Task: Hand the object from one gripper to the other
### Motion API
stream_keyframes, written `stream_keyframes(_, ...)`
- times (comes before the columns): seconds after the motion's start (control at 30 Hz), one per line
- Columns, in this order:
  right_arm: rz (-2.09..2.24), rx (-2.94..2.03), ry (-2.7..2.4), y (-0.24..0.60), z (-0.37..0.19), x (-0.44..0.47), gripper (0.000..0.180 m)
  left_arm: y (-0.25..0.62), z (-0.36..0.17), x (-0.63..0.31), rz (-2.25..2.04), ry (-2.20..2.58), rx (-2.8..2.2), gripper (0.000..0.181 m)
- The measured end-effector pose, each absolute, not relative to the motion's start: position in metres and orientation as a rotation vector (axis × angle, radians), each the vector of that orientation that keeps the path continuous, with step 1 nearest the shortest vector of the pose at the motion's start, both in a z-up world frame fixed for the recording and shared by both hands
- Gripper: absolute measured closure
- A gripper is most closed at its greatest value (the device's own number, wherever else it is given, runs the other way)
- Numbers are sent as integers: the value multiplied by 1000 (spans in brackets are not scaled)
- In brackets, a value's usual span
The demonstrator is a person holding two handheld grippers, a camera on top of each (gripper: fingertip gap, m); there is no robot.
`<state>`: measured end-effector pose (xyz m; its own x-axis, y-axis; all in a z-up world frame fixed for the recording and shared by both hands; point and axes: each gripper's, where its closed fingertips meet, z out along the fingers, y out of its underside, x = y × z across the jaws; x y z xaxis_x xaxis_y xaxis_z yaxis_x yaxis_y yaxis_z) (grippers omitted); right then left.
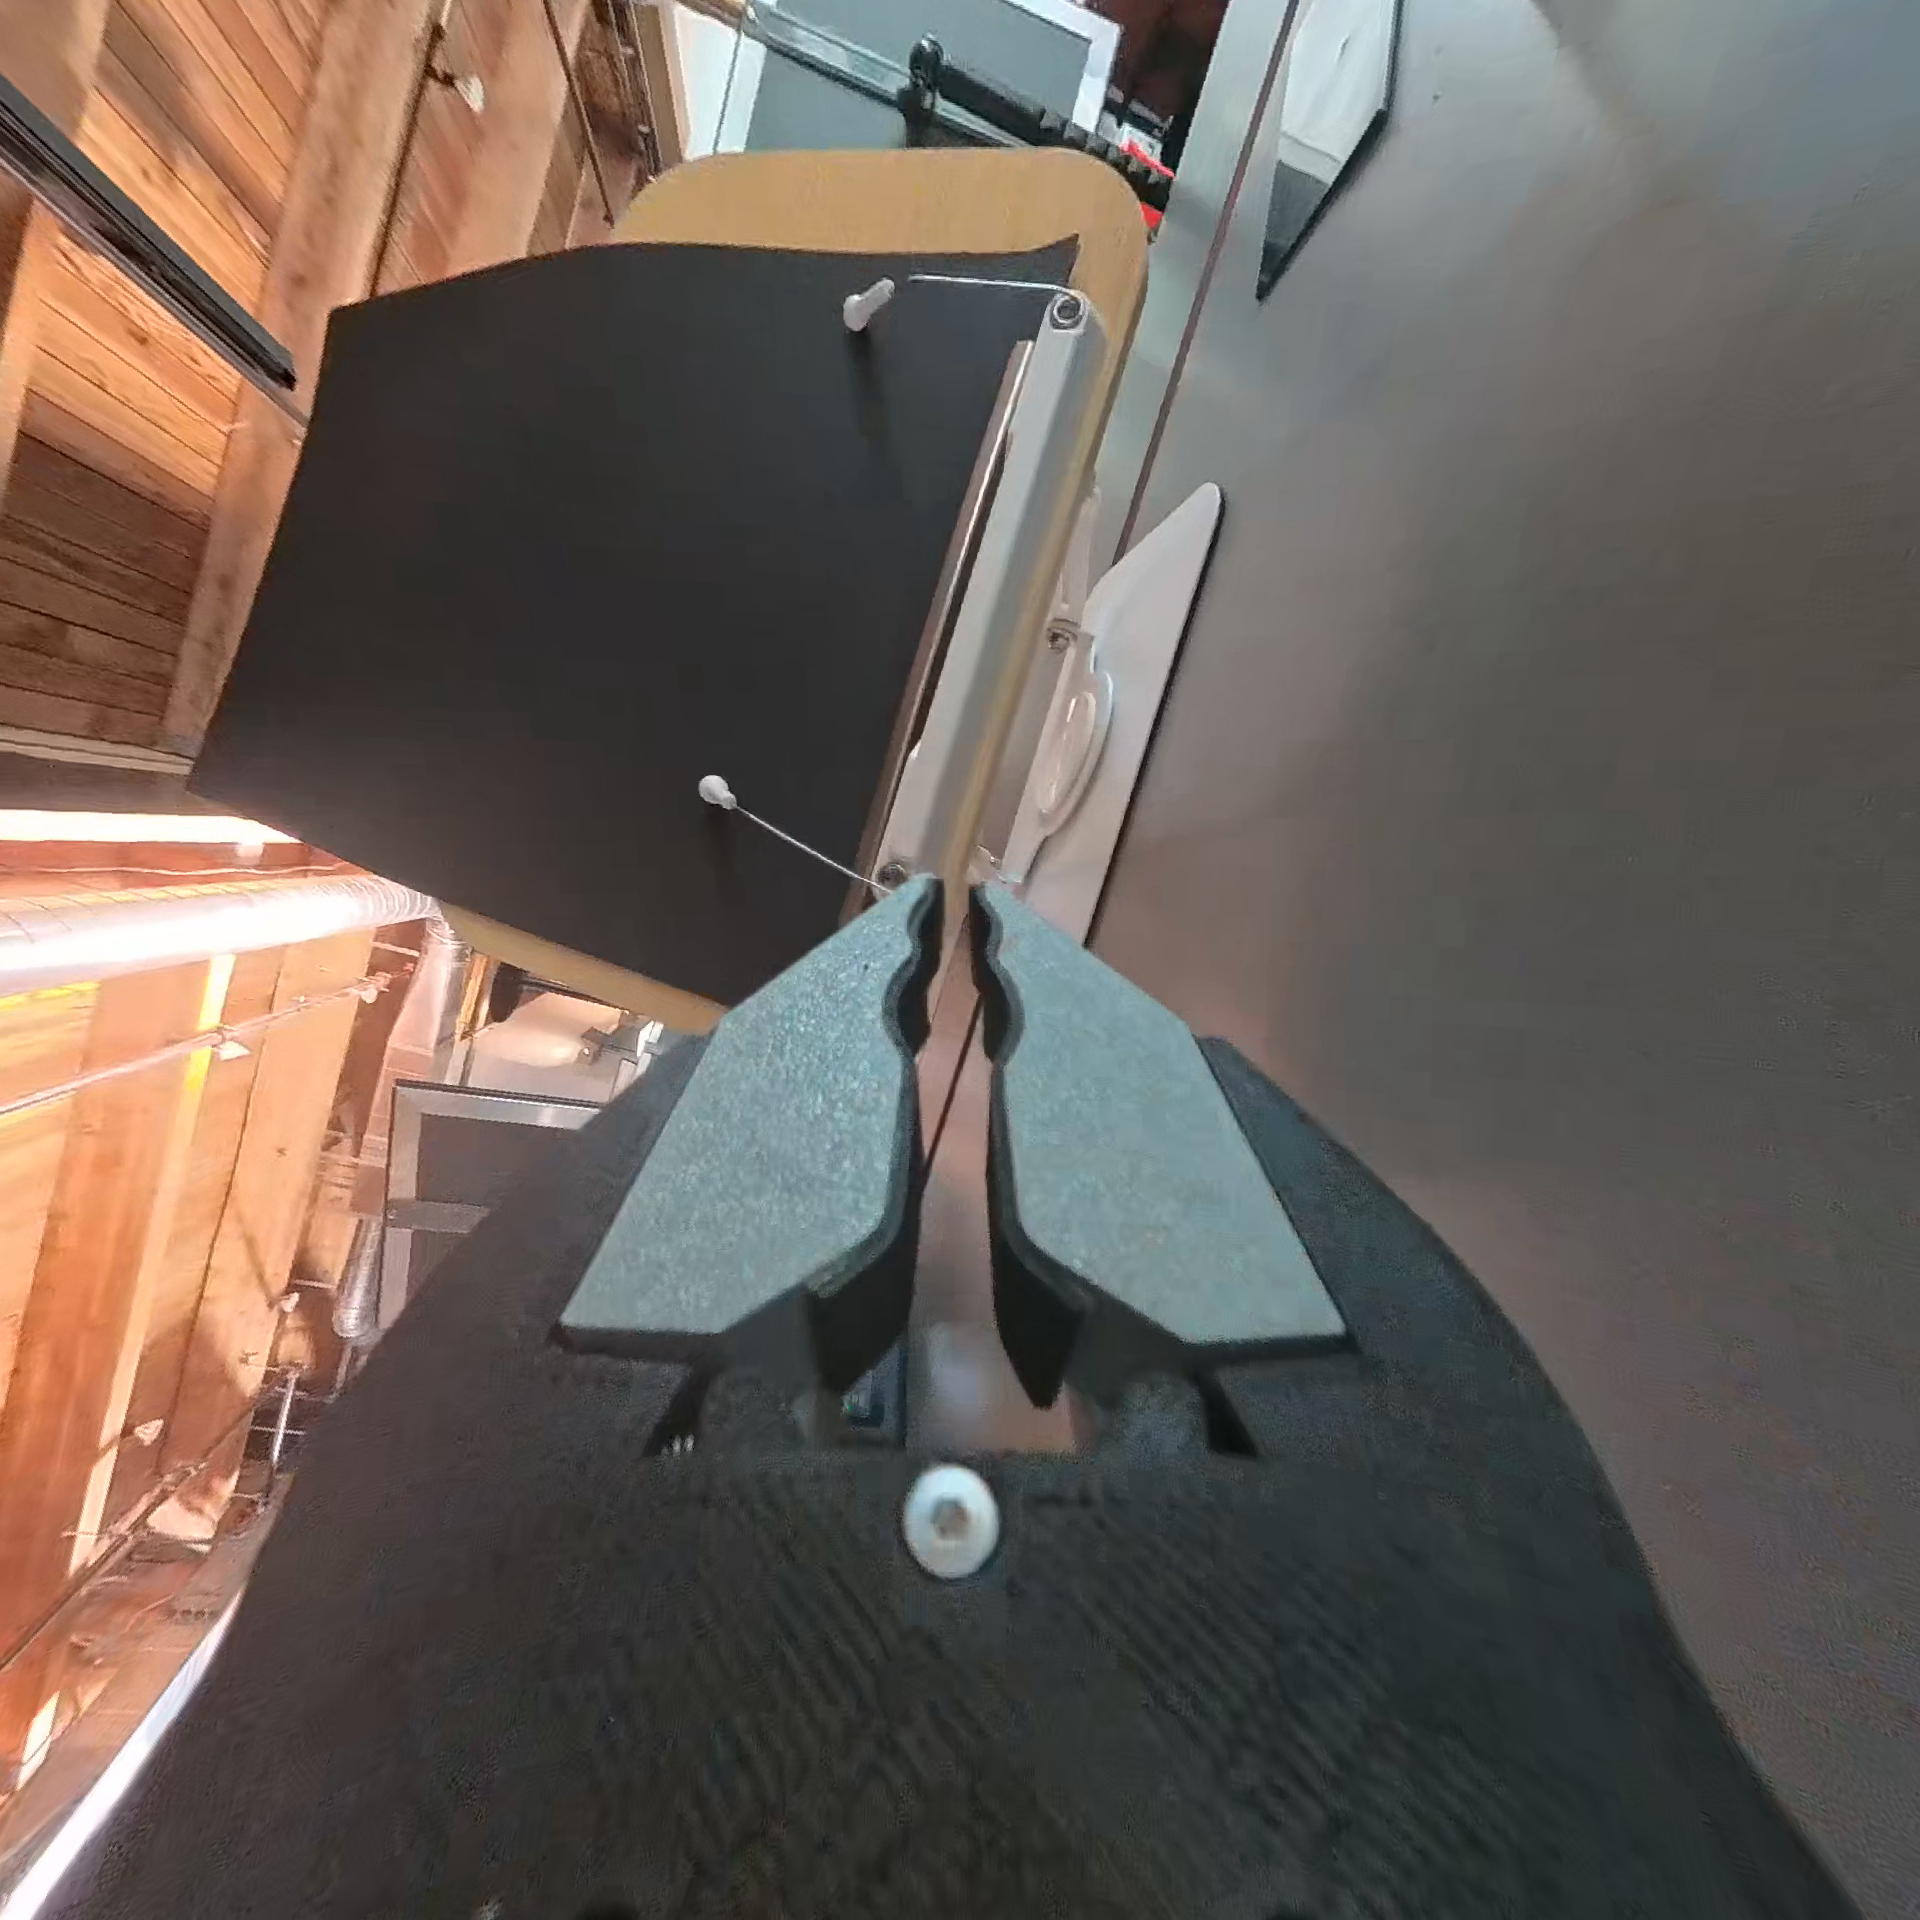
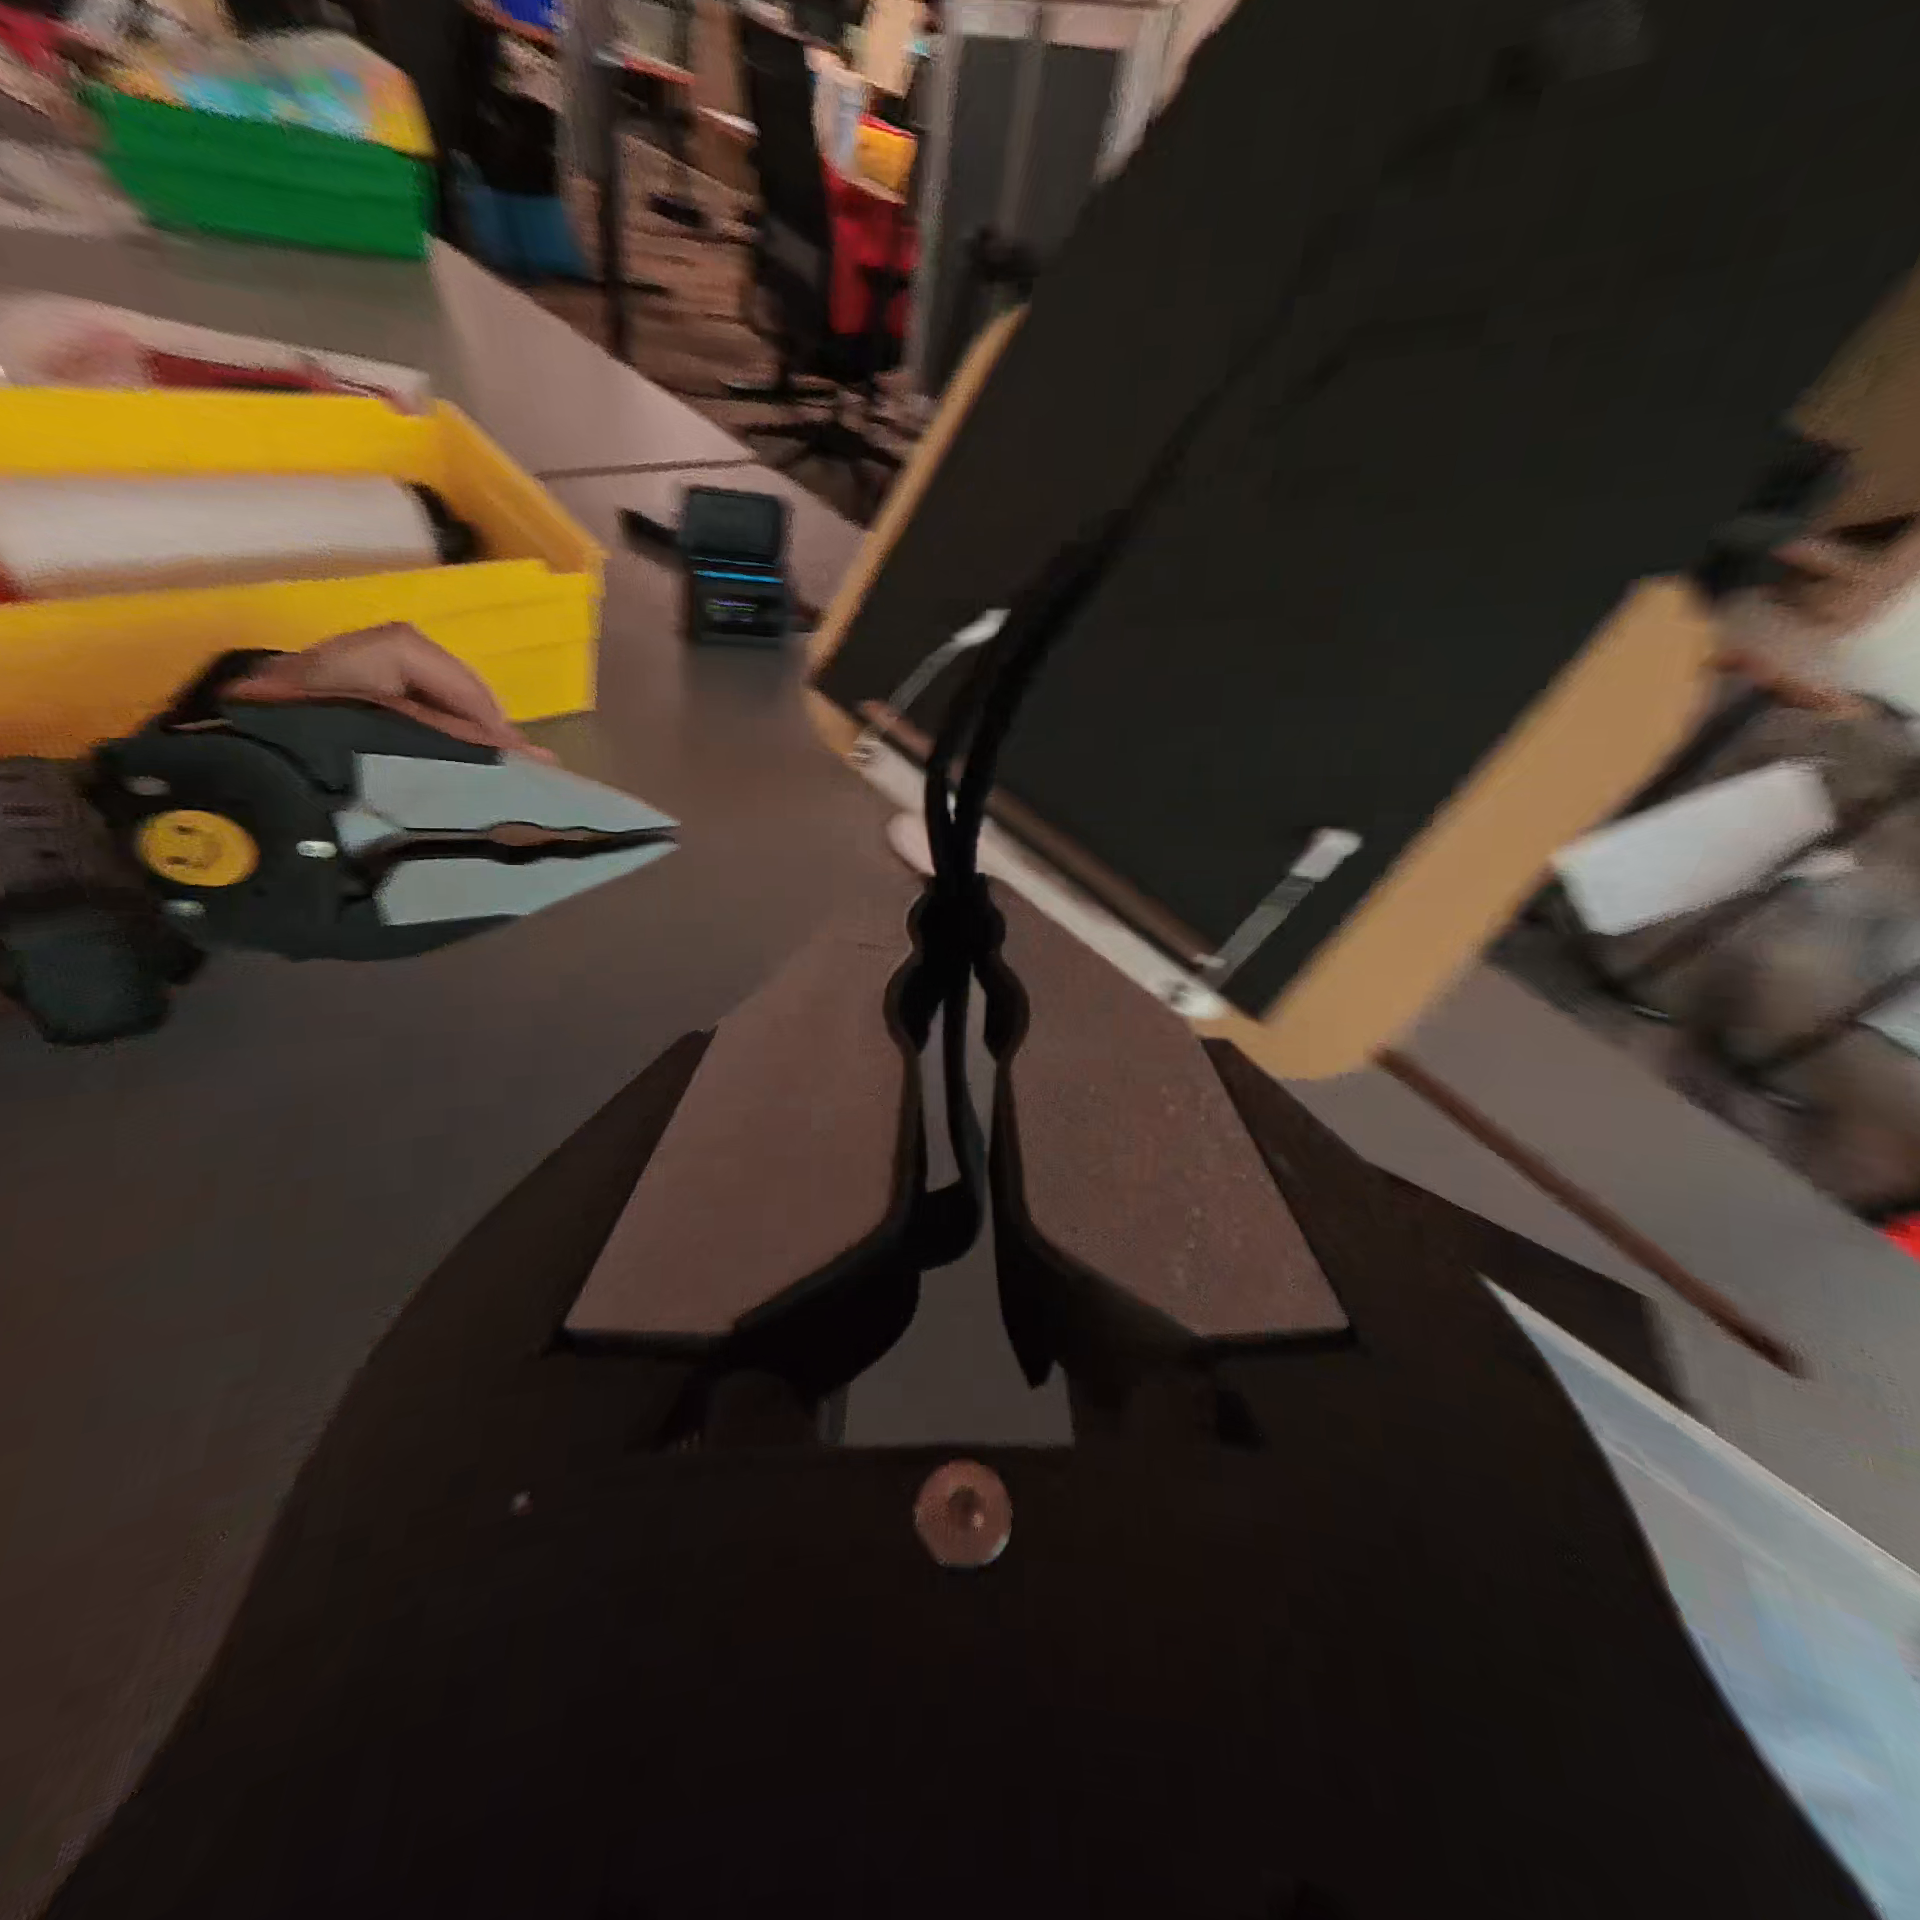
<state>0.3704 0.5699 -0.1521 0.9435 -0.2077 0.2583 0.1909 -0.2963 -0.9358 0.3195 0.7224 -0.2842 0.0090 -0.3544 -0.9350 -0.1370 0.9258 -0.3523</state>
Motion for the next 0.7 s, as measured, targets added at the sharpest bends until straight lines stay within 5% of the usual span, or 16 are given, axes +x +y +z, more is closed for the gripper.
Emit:
stream_keyframes(0.13,-492,-1914,263,494,-137,438,179,717,-287,320,-207,1581,-394,180)
stream_keyframes(0.27,-641,-2286,542,429,-226,518,174,713,-286,319,-228,1586,-402,181)
stream_keyframes(0.37,-715,-2565,654,396,-281,534,145,715,-291,320,-233,1610,-434,181)
stream_keyframes(0.5,-822,-2432,545,432,-230,519,146,721,-302,322,-278,1656,-528,181)
stream_keyframes(0.7,-355,-2130,253,564,-181,414,111,722,-311,323,-362,1696,-619,181)
